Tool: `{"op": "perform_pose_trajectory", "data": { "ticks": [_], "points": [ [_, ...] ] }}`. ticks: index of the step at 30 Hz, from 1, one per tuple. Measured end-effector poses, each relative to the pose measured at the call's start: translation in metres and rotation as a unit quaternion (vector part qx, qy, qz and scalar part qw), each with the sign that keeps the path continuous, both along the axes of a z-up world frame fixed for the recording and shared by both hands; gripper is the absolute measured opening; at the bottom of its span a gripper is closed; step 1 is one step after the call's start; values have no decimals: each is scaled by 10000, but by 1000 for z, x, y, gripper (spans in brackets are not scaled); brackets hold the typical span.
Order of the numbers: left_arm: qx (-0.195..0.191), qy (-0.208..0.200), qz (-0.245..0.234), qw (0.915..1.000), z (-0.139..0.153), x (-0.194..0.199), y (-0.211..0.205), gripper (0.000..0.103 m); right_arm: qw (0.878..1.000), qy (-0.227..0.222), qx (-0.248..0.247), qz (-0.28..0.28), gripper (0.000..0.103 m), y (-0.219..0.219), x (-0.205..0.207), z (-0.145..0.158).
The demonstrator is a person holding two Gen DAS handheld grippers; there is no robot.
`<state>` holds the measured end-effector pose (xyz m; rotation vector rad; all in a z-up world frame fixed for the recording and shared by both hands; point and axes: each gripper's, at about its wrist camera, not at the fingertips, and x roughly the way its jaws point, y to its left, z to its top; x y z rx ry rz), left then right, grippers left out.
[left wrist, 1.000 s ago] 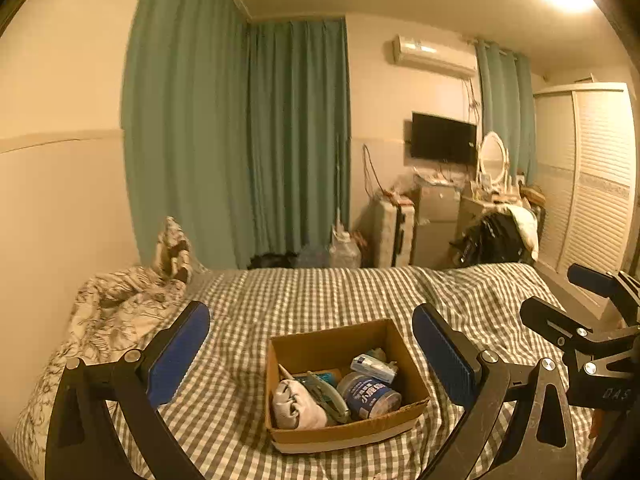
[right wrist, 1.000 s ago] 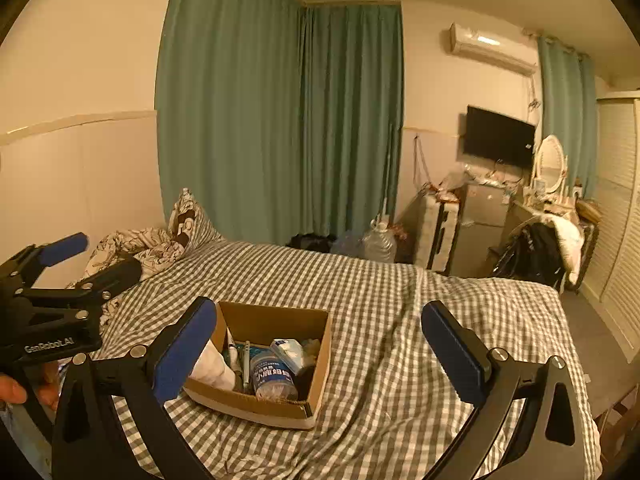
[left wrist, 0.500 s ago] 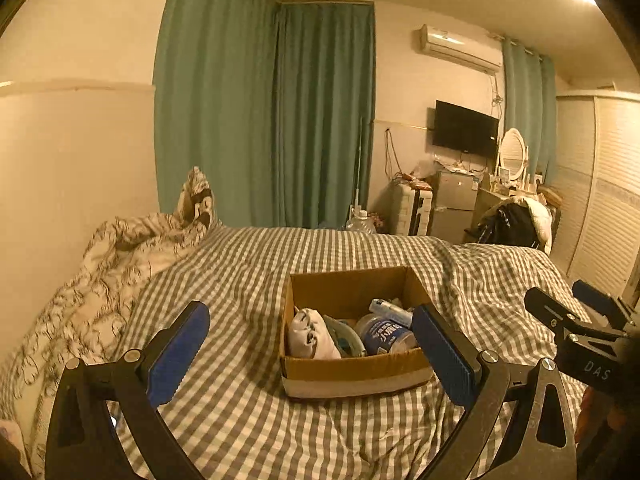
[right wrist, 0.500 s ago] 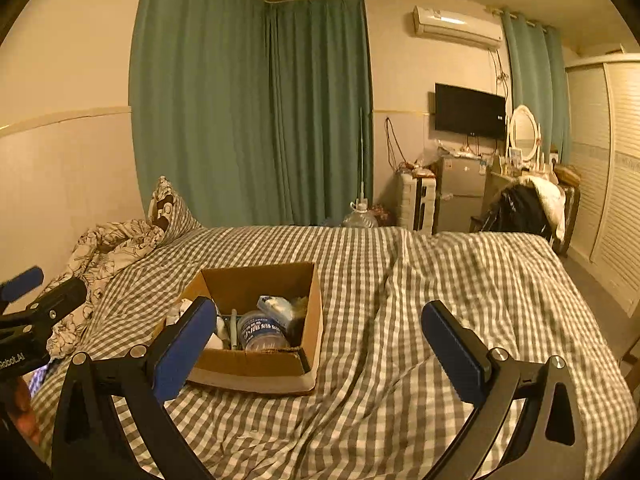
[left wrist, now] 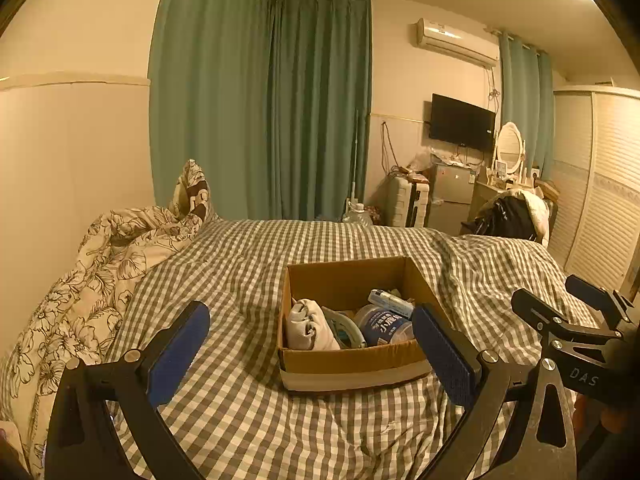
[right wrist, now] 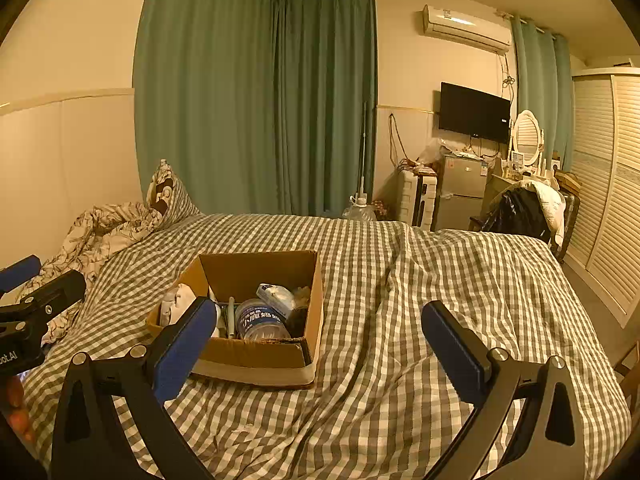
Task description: Organize objects
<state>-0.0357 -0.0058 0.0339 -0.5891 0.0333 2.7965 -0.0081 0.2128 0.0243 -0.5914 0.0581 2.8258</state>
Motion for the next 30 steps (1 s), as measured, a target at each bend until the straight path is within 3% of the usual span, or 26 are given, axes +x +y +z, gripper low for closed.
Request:
{"op": "perform_pose_trajectory", "data": {
  "ticks": [30],
  "points": [
    [-163, 9, -14, 9999, -6, 2, 6, 103, 10000, -66, -14, 34, 103, -3, 0, -2]
  ]
}}
